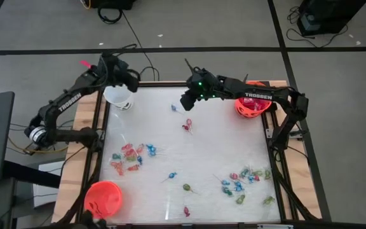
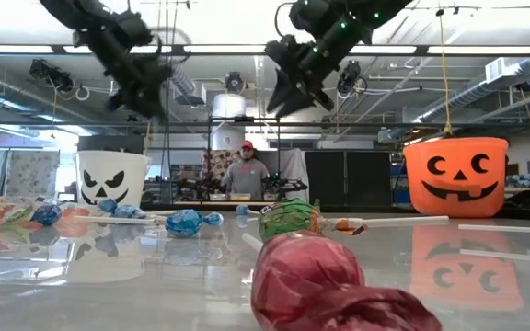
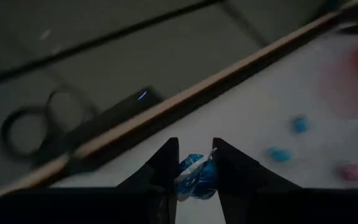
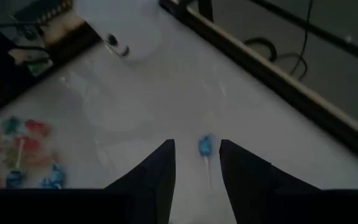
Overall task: Sort candy by brand, put in halloween buckets
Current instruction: Put the blue lollipop into the white bucket
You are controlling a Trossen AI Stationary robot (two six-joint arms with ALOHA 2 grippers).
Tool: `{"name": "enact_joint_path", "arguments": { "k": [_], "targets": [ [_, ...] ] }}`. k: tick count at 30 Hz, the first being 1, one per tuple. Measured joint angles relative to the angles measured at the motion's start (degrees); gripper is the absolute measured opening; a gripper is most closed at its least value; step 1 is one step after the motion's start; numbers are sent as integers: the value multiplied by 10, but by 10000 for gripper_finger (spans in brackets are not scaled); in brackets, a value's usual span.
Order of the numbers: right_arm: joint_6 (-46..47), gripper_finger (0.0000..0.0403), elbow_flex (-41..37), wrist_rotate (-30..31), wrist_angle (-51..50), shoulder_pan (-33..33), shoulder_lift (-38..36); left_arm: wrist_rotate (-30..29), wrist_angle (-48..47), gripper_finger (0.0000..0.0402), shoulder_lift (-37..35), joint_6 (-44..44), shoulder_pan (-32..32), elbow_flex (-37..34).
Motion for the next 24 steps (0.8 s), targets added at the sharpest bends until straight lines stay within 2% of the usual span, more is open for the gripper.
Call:
{"name": "enact_joint_path", "arguments": {
  "k": [3, 7, 14, 24],
  "targets": [
    [15, 137, -21, -15, 1, -10, 0, -3, -34, 88, 0, -3, 44, -9],
    [21, 139, -56, -24, 8, -24, 0, -31, -55, 88, 1, -6, 72, -17],
    [30, 139, -93, -62, 21, -52, 0, -51, -76, 88, 19, 1, 73, -36],
    [21, 151, -117, -95, 40, -69, 1, -76, -87, 94, 106, -18, 62, -42]
  ]
}}
